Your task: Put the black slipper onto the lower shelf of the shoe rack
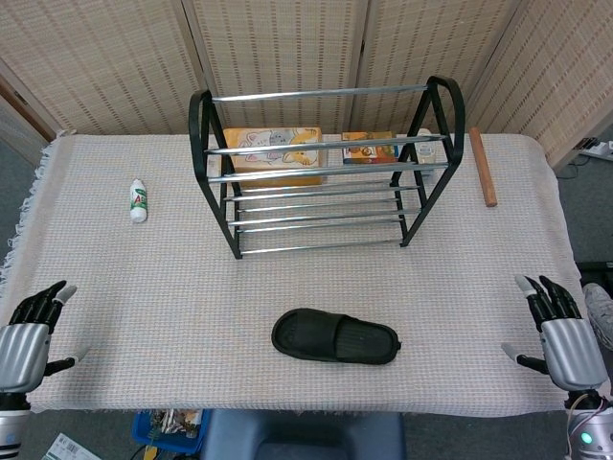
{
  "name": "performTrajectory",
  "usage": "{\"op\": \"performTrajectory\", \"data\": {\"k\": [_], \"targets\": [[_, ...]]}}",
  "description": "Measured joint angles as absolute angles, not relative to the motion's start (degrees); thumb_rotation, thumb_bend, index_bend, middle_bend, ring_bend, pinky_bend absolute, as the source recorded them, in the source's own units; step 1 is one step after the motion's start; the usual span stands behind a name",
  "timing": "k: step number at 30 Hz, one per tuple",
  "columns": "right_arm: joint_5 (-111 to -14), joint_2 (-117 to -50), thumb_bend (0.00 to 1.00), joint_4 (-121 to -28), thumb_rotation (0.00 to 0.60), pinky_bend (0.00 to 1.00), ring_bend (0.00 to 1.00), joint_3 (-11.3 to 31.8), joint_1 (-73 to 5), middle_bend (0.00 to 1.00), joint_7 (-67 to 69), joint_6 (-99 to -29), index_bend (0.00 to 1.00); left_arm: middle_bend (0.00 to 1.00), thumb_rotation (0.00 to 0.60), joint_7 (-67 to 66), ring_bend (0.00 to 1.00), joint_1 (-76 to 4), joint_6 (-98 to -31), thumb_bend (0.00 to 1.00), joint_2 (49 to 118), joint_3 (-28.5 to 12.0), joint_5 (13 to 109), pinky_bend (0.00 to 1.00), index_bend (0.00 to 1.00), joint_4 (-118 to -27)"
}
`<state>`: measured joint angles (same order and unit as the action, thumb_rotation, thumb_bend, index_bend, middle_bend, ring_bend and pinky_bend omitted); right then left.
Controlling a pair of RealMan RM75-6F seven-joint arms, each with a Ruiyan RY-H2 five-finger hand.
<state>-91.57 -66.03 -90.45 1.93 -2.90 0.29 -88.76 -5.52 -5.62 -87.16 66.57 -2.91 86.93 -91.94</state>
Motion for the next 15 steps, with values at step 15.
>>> {"op": "performTrajectory", "data": {"k": [15], "targets": [[-94.3, -69.4, 0.00, -91.3, 0.600, 0.42, 0.26, 1.0, -6.2, 0.15, -2.4, -84.0, 0.00, 0.12, 0.600, -3.8, 0.15, -5.1, -87.2, 0.15, 66.8, -2.5, 86.9, 0.19, 0.17, -90.5]]}}
